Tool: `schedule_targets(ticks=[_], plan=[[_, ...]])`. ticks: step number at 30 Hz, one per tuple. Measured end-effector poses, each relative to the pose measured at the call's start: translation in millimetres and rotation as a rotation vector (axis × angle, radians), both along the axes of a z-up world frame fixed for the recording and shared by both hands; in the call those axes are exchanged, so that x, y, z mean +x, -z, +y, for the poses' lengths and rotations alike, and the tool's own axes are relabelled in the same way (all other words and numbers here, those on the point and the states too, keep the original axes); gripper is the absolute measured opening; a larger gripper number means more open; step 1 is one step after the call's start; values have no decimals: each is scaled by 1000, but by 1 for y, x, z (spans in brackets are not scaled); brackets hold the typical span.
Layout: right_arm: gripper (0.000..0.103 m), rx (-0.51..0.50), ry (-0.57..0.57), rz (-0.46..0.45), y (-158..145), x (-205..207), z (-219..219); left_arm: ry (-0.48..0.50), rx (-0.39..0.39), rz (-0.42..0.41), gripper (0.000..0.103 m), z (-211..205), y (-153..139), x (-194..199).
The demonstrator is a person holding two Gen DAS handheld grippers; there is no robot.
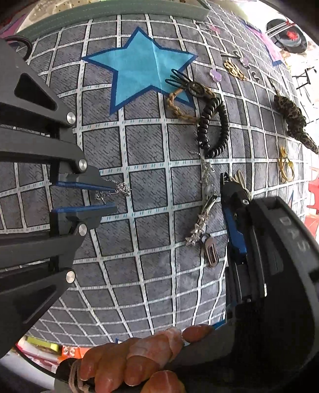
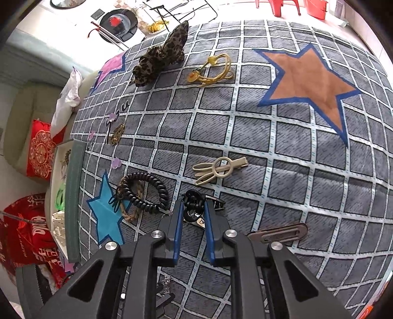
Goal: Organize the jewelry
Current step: 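Grasp the silver chain charm with the left tool while the right tool grasps the black claw clip, then carry the silver charm and black claw clip over the cream tray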
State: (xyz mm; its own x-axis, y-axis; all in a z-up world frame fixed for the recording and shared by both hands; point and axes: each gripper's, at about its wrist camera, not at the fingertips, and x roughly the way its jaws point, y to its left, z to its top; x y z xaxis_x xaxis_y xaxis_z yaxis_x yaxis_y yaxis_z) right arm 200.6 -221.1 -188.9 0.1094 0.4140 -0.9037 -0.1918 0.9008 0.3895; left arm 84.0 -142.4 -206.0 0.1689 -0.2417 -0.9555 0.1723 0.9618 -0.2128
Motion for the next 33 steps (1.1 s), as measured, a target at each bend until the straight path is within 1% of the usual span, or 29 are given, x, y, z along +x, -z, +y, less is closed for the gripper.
schedule_targets(ticks=[5,12,15,25,33], plan=[[18,27,46,-2,-11,-6,-12,13,-52,5,13,4,-6,2],[18,48,103,12,-27,-24,-28,24,-66,-1,13,10,-23,0],[18,52,123,24,-32,-37,-34,23,-74,-3,13,18,-36,-3],[18,57,170,53,-52,-81,-47,26,-51,-21,13,38,-71,-21],[18,74,201,43,-76,-107,-47,-18,-51,-60,13,56,-101,-32]])
